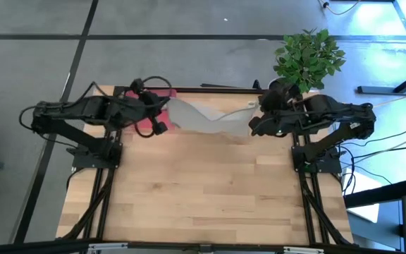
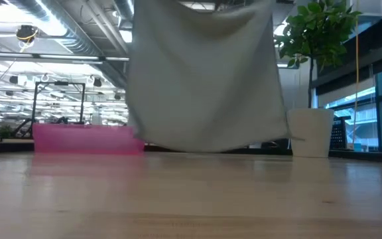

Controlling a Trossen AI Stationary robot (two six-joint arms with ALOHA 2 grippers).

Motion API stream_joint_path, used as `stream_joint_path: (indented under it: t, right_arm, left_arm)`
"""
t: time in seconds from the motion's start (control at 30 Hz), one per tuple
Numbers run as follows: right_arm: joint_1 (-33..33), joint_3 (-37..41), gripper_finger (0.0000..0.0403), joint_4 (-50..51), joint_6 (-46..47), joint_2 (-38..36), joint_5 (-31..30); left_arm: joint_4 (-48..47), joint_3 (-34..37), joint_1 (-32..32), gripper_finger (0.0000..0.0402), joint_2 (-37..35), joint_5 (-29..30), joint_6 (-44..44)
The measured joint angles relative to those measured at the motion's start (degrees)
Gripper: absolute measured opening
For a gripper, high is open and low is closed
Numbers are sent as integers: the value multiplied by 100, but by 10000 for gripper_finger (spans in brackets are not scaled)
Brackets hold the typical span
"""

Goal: Roll microfiber towels into tight, uniform cylinder then place into a basket
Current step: Fold the gray towel

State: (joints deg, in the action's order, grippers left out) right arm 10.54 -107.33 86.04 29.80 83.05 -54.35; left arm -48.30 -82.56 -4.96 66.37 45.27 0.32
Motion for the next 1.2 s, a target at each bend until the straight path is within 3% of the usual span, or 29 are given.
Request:
stream_joint_path:
  t: [0.23, 0.37, 0.53, 0.87, 1.2]
  right_arm:
    - [-446, 2, 3, -2, -126, 90, -8]
    - [-716, 2, 3, -2, -198, 92, -255]
    - [-674, 2, 3, -1, -290, 92, -143]
    - [204, 162, 3, 333, 489, 78, 465]
    - [895, 1871, 3, 243, 1680, 72, 1199]
  left_arm:
    - [-119, 0, 660, 0, 370, -594, 178]
    - [-7, 7, 991, 0, 609, -588, 437]
    - [207, 5, 1146, 0, 654, -883, 434]
    - [-600, 0, 242, 0, 645, -1415, -369]
    - [-1221, 354, -949, 0, 660, -1889, -1661]
